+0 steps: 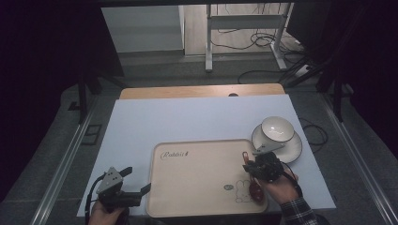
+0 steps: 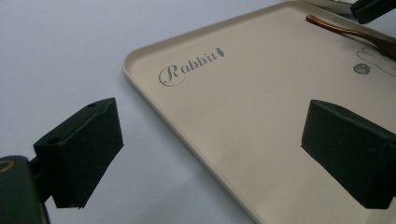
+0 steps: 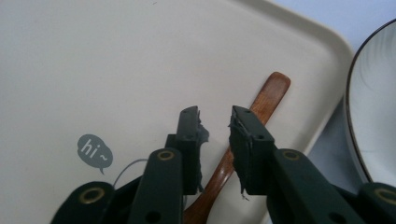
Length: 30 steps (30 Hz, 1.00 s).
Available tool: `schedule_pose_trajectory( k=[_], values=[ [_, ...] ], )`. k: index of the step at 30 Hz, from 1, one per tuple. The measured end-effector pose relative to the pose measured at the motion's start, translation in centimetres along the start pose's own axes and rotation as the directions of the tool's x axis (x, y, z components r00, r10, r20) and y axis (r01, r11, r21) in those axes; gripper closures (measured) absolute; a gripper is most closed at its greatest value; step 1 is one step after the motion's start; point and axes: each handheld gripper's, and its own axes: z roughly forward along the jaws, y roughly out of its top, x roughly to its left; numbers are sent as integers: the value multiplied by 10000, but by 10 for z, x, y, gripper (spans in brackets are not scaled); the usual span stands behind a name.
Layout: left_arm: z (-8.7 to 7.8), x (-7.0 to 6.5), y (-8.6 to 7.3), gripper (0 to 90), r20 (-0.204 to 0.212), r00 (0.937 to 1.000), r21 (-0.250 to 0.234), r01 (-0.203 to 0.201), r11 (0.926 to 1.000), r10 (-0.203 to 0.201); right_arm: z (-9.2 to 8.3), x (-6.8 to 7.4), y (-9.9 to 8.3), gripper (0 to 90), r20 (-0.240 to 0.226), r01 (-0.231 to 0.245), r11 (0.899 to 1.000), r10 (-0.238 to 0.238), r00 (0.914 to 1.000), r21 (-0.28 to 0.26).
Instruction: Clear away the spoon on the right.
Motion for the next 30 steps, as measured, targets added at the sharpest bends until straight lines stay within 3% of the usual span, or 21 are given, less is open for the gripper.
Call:
schedule_pose_trajectory(
  k=[30],
  values=[
    [0, 1, 0, 51, -58, 10000, -9, 62, 10000, -62, -21, -6, -2, 398, 375, -166, 9971, 194, 9991, -749]
  ],
)
